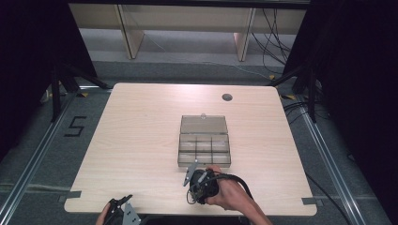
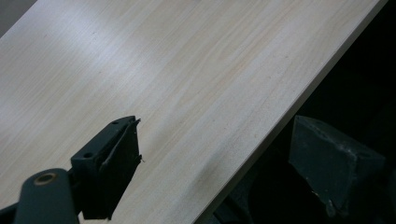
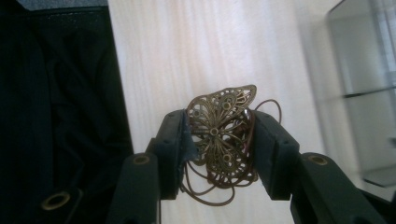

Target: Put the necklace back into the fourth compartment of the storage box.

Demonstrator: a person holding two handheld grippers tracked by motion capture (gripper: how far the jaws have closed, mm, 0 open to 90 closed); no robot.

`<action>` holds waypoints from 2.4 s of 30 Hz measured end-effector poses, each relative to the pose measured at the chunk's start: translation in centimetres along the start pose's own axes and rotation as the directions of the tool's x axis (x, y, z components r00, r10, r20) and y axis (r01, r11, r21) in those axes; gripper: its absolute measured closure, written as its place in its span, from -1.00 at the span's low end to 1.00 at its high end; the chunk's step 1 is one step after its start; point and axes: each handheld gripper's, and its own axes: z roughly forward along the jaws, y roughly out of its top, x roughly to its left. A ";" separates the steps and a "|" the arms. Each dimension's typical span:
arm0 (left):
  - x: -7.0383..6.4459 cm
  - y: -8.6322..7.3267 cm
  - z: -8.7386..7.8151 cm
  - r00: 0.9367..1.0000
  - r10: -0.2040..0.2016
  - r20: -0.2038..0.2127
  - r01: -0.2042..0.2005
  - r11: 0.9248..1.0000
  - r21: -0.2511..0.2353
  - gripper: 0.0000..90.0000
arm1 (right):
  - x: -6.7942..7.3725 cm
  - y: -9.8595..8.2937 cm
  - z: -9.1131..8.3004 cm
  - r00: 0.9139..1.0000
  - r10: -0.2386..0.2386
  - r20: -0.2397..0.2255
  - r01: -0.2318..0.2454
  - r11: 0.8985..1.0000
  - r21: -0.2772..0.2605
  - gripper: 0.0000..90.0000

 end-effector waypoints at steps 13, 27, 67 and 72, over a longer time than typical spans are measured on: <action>-0.2 0.0 0.1 0.999 -0.037 0.016 0.037 0.999 -0.027 -0.65 | -1.9 1.5 -3.5 0.999 -0.015 0.045 0.015 1.000 0.013 0.30; -0.2 0.0 0.1 0.999 -0.033 0.014 0.033 0.999 -0.026 -0.65 | -3.5 3.1 -5.3 0.999 -0.013 0.041 0.012 0.999 0.031 0.30; -0.2 0.0 0.1 1.000 -0.022 0.018 0.023 0.999 -0.024 -0.65 | -10.6 7.9 -2.9 0.997 0.069 0.025 -0.071 0.994 0.083 0.30; -0.2 0.0 0.1 0.999 -0.028 0.018 0.028 0.999 -0.026 -0.65 | -11.0 8.0 -1.8 0.995 0.100 0.012 -0.101 0.990 0.096 0.30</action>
